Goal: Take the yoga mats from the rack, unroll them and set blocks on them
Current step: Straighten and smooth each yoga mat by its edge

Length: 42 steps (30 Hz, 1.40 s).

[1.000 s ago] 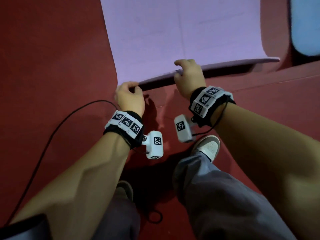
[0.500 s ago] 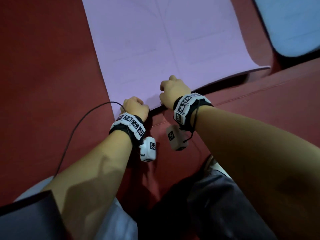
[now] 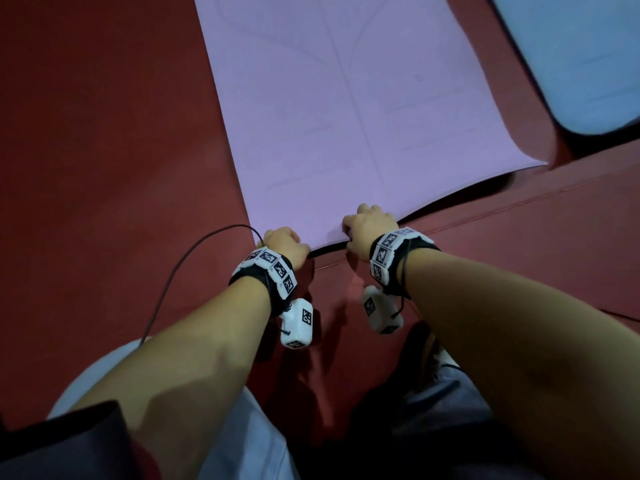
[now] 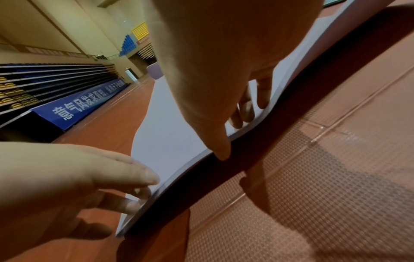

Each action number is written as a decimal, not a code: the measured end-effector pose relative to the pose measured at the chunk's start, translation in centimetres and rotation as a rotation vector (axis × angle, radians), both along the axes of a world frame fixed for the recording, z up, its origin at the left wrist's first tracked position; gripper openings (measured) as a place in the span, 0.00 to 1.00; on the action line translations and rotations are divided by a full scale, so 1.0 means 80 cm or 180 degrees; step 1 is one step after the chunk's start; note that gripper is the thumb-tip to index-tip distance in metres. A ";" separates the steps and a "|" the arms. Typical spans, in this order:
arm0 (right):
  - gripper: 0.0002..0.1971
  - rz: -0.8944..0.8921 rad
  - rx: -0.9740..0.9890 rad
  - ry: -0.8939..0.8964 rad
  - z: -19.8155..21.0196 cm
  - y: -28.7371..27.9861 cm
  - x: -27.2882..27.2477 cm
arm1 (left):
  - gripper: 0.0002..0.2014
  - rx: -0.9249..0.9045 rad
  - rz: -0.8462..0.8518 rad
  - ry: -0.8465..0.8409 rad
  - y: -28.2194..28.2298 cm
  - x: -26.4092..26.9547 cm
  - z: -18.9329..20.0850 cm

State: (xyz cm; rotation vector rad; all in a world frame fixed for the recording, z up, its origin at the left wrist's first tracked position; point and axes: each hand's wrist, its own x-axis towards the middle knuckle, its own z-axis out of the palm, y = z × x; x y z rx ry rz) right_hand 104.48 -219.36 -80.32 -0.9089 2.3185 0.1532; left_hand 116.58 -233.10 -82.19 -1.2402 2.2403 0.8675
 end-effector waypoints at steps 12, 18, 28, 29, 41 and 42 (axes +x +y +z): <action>0.17 -0.0832 0.0299 -0.0615 -0.052 -0.008 -0.003 | 0.20 -0.0389 -0.0294 0.0095 -0.008 0.010 -0.040; 0.26 -0.0223 0.0457 -0.1061 -0.019 -0.007 -0.027 | 0.24 -0.0216 -0.0289 -0.0234 -0.010 -0.007 -0.036; 0.25 0.1058 0.0405 -0.0635 0.078 0.000 -0.096 | 0.25 -0.0098 -0.0080 -0.0310 -0.008 -0.013 -0.032; 0.24 0.1072 0.0342 -0.0627 0.076 0.005 -0.099 | 0.24 -0.0105 -0.0073 -0.0325 -0.008 -0.013 -0.032; 0.12 -0.0298 -0.0838 -0.0317 -0.054 0.074 -0.082 | 0.10 -0.0412 -0.0724 0.0032 0.016 -0.030 -0.034; 0.12 -0.0333 -0.0923 -0.0294 -0.059 0.077 -0.082 | 0.10 -0.0360 -0.0858 0.0145 0.021 -0.034 -0.034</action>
